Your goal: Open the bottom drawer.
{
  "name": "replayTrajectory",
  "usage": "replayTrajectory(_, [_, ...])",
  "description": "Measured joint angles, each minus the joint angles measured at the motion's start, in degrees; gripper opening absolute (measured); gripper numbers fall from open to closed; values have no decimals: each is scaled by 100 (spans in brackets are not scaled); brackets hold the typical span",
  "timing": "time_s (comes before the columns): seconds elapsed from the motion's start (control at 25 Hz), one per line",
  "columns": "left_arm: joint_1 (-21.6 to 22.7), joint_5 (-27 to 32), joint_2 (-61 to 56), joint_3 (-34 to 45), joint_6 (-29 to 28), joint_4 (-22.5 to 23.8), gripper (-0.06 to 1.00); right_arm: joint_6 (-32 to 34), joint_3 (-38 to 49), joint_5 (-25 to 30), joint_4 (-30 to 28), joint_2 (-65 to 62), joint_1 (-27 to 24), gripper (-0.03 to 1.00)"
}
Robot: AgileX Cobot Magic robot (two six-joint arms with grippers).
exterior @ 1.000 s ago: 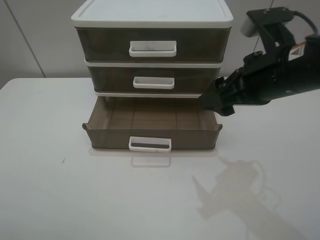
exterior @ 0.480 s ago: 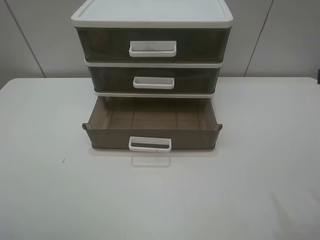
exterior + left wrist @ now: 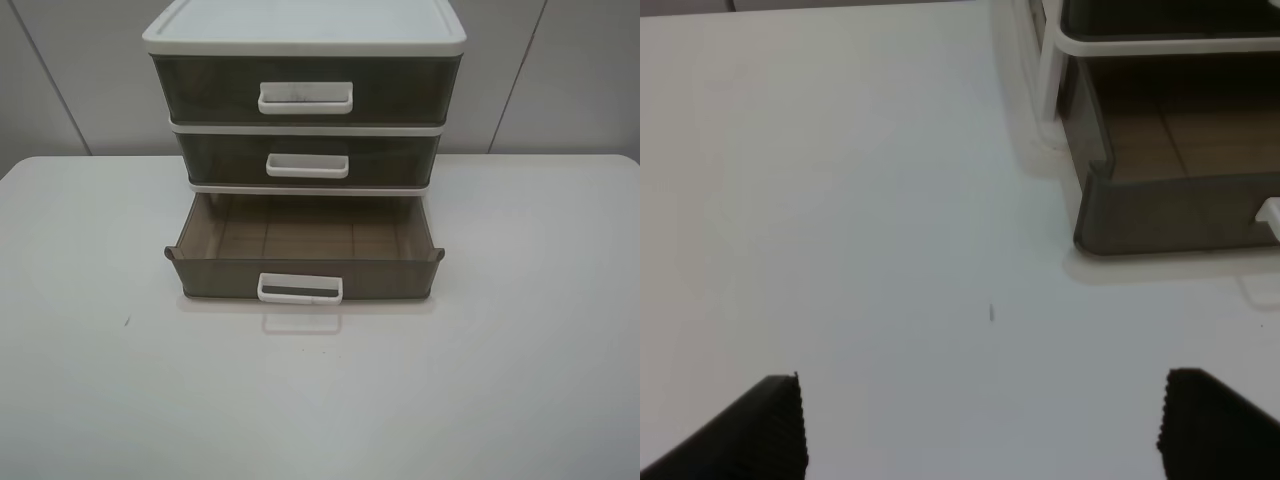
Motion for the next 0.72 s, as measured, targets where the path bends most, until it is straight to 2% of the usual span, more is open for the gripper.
replayTrajectory(0.4, [0, 0, 0, 0, 0, 0, 72, 0, 922, 25, 112, -1473, 0, 67])
replayTrajectory(0.72, [0, 0, 0, 0, 0, 0, 72, 0, 1047, 121, 118, -1623, -191, 67])
